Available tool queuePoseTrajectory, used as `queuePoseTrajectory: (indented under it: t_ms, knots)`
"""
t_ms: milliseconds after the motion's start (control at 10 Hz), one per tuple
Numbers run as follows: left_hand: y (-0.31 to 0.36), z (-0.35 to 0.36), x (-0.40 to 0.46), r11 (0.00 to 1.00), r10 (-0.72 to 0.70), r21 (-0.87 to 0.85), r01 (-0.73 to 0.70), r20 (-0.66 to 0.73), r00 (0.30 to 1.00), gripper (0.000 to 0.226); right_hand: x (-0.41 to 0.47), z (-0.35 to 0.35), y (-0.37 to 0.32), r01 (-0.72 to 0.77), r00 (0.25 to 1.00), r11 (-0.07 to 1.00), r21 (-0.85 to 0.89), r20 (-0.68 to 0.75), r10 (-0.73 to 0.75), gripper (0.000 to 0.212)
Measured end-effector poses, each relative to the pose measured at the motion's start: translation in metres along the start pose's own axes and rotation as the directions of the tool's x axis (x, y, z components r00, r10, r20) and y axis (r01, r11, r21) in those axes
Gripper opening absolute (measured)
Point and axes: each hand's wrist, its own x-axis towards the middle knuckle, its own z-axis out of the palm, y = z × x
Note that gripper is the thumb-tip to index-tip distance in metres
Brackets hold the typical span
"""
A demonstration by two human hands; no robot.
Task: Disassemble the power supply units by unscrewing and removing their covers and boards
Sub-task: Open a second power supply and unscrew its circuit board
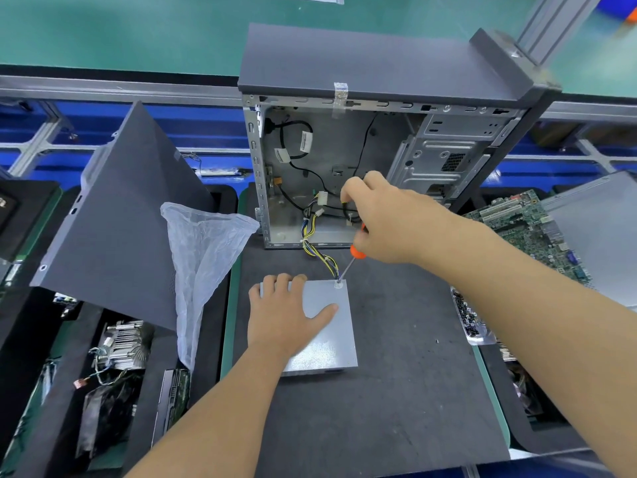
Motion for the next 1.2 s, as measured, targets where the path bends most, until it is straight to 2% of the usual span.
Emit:
queuePoseTrajectory:
  t_ms: [200, 500, 600, 700, 800, 900, 1000, 1100, 1200]
  knots:
    - [0.0, 0.0, 0.0, 1.0, -0.003, 0.0, 0.003, 0.007, 1.0, 0.087, 0.0, -0.003, 0.002, 0.039, 0.997, 0.997, 0.071, 0.067, -0.044, 0.049]
    - [0.0, 0.0, 0.0, 1.0, 0.001, -0.007, -0.001, -0.003, 1.0, 0.087, 0.001, -0.009, 0.006, -0.103, 0.994, 0.98, 0.172, 0.061, 0.094, 0.04]
    - [0.0, 0.0, 0.0, 1.0, 0.002, -0.004, -0.002, 0.002, 1.0, 0.087, -0.002, -0.004, 0.001, -0.152, 0.988, 0.987, 0.056, 0.002, 0.153, 0.048]
    - [0.0, 0.0, 0.0, 1.0, -0.001, 0.0, 0.001, -0.003, 1.0, 0.087, -0.006, -0.005, -0.002, -0.11, 0.993, 0.958, -0.264, -0.066, 0.096, 0.036]
    - [0.0, 0.0, 0.0, 1.0, 0.002, 0.003, -0.002, 0.002, 1.0, 0.087, -0.001, -0.007, 0.0, -0.046, 0.999, 0.944, -0.325, 0.0, 0.049, 0.048]
    - [0.0, 0.0, 0.0, 1.0, -0.001, 0.001, 0.001, 0.003, 1.0, 0.087, 0.002, -0.005, 0.001, -0.093, 0.996, 0.994, -0.064, 0.011, 0.094, 0.027]
    - [0.0, 0.0, 0.0, 1.0, -0.001, -0.001, 0.001, 0.001, 1.0, 0.087, 0.001, -0.012, -0.002, -0.092, 0.986, 0.964, 0.249, 0.155, 0.054, 0.027]
    - [0.0, 0.0, 0.0, 1.0, -0.004, -0.002, 0.004, 0.009, 1.0, 0.086, -0.001, -0.014, -0.006, -0.079, 0.979, 0.912, 0.402, 0.203, -0.005, 0.034]
    - [0.0, 0.001, 0.0, 1.0, -0.006, -0.008, 0.006, 0.005, 1.0, 0.086, 0.0, -0.007, -0.014, -0.127, 0.985, 0.977, 0.172, 0.138, 0.104, 0.039]
